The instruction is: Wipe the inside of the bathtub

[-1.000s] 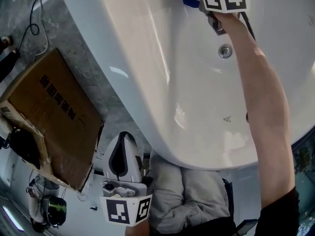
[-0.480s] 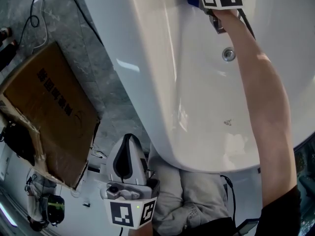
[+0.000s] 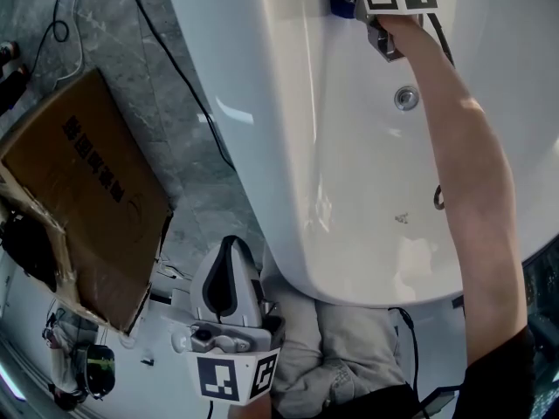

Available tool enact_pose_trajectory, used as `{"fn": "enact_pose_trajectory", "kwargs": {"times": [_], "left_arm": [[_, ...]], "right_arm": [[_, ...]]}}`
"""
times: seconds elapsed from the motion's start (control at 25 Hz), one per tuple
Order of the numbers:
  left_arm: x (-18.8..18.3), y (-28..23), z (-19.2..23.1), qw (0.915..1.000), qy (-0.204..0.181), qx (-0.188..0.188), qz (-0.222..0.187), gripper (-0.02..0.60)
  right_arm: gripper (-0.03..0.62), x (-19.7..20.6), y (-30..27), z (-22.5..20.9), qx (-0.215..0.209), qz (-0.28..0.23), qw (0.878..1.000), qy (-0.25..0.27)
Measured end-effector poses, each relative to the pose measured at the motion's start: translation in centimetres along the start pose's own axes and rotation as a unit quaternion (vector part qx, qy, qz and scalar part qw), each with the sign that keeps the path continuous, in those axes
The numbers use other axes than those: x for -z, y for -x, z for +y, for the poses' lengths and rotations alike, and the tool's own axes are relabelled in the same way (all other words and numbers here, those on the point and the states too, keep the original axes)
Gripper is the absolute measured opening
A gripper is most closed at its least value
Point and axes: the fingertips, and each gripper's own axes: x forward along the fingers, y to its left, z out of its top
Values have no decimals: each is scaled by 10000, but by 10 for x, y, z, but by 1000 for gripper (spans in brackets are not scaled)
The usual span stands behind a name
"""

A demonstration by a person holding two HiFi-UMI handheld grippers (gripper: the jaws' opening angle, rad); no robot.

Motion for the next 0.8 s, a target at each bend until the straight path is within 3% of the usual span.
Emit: {"fn": "enact_pose_trajectory", "kwargs": {"times": [0.24,0.48,0.8], "left_arm": [[-6,5,-8,9999,12,56,-121,2],[-16,15,-14,9997,90,101,-226,2],[-18,29,-33,9992,154,281,-259,2]], "right_arm": [[71,-16,30,49,-725,-222,9968,-234],[71,-36,58,76,-1101,-627,9915,-312],[71,-54,113,123,-1882,-1103,9751,-387]]}}
